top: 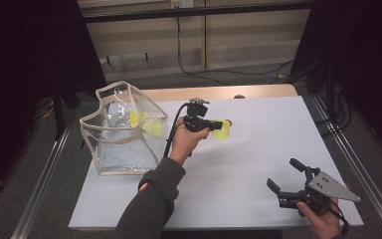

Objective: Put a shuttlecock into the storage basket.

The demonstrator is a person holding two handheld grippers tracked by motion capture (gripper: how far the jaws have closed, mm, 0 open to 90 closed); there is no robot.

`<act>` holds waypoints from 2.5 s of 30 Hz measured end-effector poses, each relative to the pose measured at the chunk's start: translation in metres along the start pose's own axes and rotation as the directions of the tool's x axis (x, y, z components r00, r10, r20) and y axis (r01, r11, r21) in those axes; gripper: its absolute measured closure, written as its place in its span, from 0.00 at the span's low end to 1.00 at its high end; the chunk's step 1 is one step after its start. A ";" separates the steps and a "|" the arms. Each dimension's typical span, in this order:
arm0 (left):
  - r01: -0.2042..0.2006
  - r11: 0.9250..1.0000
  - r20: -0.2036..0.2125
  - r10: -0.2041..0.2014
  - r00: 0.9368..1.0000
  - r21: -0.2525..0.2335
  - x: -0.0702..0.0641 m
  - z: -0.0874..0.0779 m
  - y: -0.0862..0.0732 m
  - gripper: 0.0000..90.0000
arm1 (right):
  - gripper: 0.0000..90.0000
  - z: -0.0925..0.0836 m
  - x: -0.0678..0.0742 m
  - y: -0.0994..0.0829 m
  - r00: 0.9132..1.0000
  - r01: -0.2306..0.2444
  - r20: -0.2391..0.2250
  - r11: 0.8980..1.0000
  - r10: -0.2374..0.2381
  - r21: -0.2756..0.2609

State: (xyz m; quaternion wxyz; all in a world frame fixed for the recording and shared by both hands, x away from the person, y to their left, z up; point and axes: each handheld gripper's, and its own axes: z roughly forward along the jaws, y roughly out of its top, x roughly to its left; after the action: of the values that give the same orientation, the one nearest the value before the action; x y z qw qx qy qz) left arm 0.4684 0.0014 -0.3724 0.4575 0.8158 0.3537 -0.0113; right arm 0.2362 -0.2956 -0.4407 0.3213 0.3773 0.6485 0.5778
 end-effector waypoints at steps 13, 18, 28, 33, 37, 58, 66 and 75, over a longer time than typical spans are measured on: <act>0.024 1.000 -0.033 -0.024 0.999 0.002 0.008 -0.012 0.001 0.97 | 0.02 0.000 0.000 0.000 1.000 0.004 -0.002 1.000 -0.004 -0.002; 0.023 1.000 -0.044 -0.022 0.999 0.001 0.010 -0.016 0.002 0.97 | 0.02 0.000 0.000 0.000 1.000 0.004 0.000 1.000 -0.004 -0.001; 0.022 1.000 -0.061 -0.022 0.998 0.005 0.013 -0.026 0.004 0.97 | 0.02 0.000 0.000 0.000 1.000 0.003 0.000 1.000 -0.003 -0.001; 0.019 1.000 -0.069 -0.018 0.997 0.010 0.014 -0.029 0.006 0.97 | 0.01 0.000 0.000 0.000 1.000 0.005 0.000 1.000 -0.005 -0.002; 0.017 1.000 -0.072 -0.017 0.997 0.011 0.014 -0.031 0.008 0.97 | 0.01 0.000 0.000 0.000 1.000 0.004 -0.001 1.000 -0.004 -0.002; 0.022 0.999 -0.100 -0.020 0.995 0.023 0.020 -0.050 0.015 0.97 | 0.01 0.000 0.001 0.000 1.000 0.000 -0.001 1.000 0.000 -0.004; 0.027 0.999 -0.104 -0.024 0.994 0.024 0.020 -0.055 0.019 0.97 | 0.02 0.001 0.001 0.000 1.000 0.001 -0.001 1.000 -0.001 -0.005; 0.029 0.999 -0.109 -0.026 0.994 0.029 0.019 -0.060 0.023 0.97 | 0.02 0.001 0.001 0.000 1.000 -0.001 -0.002 1.000 0.001 -0.004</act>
State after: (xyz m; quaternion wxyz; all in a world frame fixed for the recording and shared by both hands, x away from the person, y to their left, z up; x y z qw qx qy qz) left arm 0.4779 0.0498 -0.3272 0.4249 0.8170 0.3892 0.0213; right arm 0.2364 -0.2946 -0.4403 0.3211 0.3763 0.6477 0.5795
